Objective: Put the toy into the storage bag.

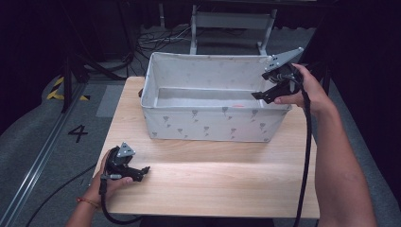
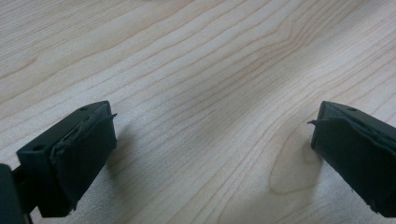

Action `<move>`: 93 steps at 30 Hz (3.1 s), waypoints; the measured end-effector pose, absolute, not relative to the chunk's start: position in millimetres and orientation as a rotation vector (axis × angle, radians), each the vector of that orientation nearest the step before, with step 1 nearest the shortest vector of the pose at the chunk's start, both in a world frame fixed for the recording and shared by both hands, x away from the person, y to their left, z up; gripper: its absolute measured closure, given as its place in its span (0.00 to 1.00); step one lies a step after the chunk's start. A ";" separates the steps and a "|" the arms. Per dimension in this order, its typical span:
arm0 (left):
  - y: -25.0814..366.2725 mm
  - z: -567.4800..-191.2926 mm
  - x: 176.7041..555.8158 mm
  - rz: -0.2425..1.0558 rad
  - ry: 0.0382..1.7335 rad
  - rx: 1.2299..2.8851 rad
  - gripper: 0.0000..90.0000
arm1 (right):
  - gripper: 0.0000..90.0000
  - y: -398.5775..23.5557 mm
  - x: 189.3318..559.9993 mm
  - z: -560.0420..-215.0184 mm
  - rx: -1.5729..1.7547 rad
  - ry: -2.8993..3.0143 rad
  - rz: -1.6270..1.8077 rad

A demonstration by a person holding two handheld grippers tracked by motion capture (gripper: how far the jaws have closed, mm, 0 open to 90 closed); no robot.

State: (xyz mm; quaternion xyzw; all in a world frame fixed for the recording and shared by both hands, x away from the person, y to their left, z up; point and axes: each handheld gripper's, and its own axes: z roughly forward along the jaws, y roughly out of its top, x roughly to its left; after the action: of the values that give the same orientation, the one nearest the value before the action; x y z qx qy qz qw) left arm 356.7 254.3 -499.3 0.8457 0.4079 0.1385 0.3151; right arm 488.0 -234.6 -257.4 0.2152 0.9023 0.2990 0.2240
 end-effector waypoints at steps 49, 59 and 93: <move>254.3 -499.3 356.7 0.365 1.075 2.228 0.00 | 0.25 -278.4 377.9 -302.8 0.664 2.329 0.728; 254.3 -499.3 356.7 0.365 1.075 2.228 0.00 | 0.25 -284.0 370.7 -342.7 0.695 2.349 0.684; 254.3 -499.3 356.7 0.364 1.076 2.227 0.00 | 0.19 -327.8 343.5 -452.8 0.939 2.350 0.764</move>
State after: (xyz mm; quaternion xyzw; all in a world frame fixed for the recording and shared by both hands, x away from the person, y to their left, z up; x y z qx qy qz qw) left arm 356.7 254.3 -499.3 0.8453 0.4084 0.1382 0.3155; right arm 343.5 -327.8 -452.8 0.3442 0.8615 0.2802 0.2467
